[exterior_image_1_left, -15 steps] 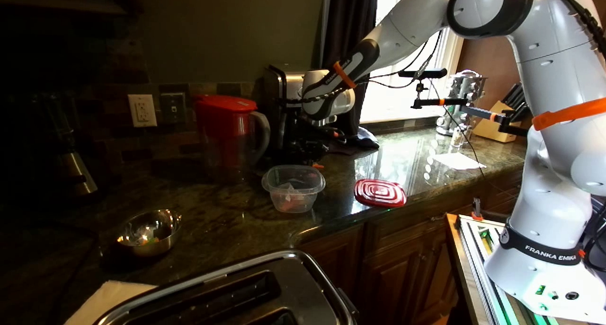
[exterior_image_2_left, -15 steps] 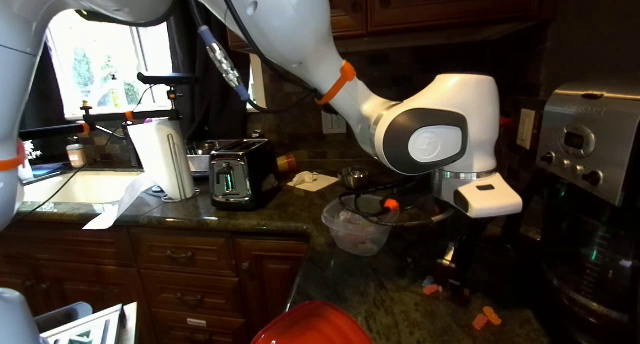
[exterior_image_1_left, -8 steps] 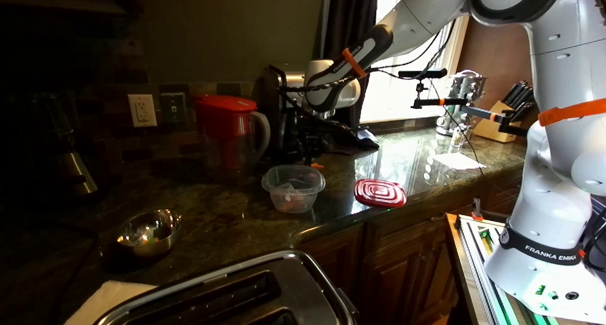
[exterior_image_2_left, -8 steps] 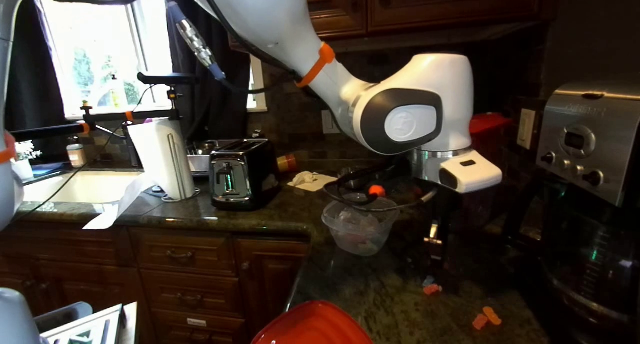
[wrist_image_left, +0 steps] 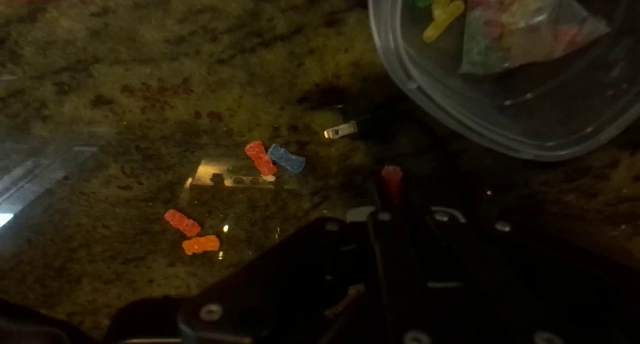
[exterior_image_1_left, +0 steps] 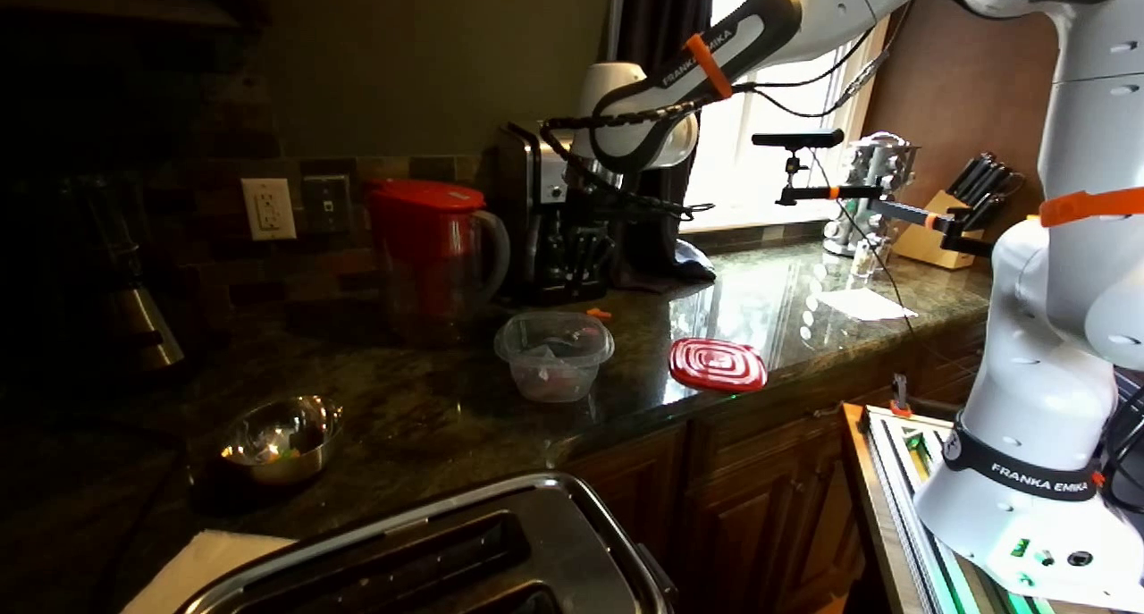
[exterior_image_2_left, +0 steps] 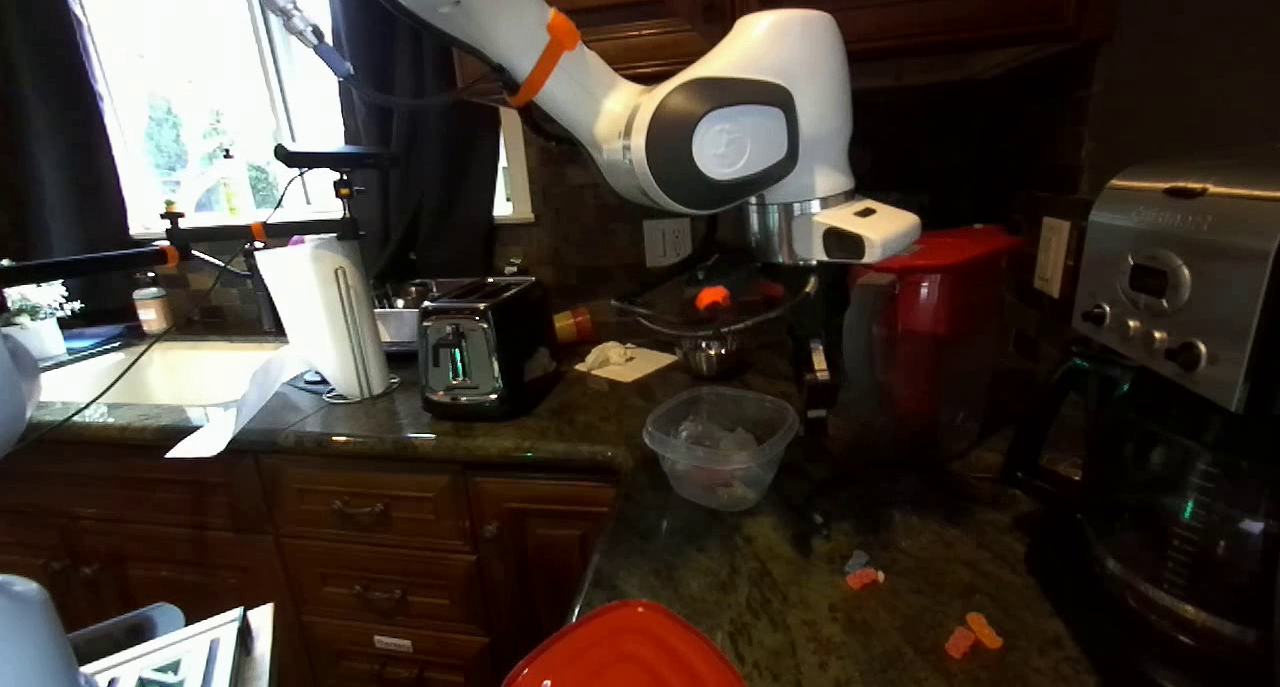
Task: Put two gummy bears into the lunchbox
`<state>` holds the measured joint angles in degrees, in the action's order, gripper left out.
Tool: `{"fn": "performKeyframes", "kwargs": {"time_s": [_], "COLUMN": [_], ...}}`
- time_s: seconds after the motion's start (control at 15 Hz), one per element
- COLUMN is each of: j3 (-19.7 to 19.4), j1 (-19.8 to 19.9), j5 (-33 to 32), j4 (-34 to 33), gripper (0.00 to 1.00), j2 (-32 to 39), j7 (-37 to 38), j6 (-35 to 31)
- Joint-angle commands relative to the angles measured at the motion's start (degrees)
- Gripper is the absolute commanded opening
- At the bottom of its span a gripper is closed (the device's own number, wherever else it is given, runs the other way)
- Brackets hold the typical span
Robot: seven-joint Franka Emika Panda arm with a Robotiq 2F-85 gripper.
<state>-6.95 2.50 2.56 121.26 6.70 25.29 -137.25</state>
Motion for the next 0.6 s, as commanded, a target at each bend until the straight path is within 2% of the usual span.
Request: {"fn": "performKeyframes", "kwargs": {"time_s": [0.0, 0.47, 0.53], "j3": [1.74, 5.49, 5.85], "j1": [-0.20, -1.15, -1.30], "j5": [-0.39, 4.57, 4.64], "j4": [3.69, 1.06, 0.74], "gripper": [0.02, 0.02, 0.33], "j2": [-5.24, -3.20, -2.72], "j7": [-6.54, -23.24, -24.89], "j6": [3.13, 9.62, 10.25]}}
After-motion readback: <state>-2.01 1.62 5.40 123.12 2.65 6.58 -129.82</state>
